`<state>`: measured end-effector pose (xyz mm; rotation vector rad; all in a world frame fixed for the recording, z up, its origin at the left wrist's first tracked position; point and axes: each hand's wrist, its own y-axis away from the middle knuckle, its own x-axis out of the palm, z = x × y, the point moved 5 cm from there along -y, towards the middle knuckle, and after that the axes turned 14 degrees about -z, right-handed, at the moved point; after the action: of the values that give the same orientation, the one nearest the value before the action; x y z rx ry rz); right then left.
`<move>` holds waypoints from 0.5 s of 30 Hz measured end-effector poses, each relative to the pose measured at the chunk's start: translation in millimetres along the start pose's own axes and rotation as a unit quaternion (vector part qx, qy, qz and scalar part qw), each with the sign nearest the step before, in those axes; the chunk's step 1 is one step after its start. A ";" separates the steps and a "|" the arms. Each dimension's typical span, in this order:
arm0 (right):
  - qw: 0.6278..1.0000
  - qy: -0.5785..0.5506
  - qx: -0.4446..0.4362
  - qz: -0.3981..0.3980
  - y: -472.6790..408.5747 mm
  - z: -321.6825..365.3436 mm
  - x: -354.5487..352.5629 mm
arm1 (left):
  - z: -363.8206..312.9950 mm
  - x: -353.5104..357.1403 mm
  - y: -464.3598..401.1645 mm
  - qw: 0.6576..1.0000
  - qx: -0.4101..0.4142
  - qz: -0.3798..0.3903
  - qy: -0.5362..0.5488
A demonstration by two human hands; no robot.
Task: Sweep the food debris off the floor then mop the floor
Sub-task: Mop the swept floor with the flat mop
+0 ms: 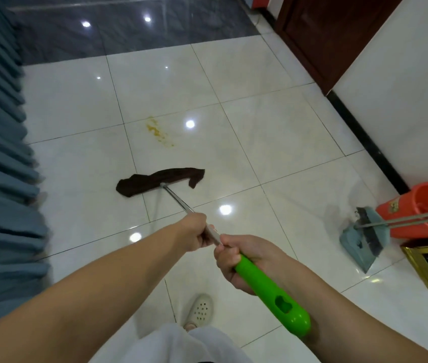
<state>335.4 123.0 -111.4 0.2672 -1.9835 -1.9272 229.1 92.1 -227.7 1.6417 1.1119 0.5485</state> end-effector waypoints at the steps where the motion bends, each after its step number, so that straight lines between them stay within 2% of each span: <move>1: 1.000 0.000 -0.005 -0.004 5.1 2.3 -9.7 | 2.6 10.2 7.7 1.000 -0.003 0.010 0.002; 8: 0.998 0.010 -0.032 -0.045 39.9 16.3 -61.9 | 13.2 64.6 49.0 0.998 -0.023 0.062 -0.011; 15: 0.995 0.056 -0.049 -0.067 46.3 28.5 -57.2 | 2.3 65.5 48.9 0.998 -0.028 0.049 -0.013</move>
<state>382.2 173.4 -72.6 0.4830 -1.8366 -2.0366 280.9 146.0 -194.6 1.6574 0.9921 0.6153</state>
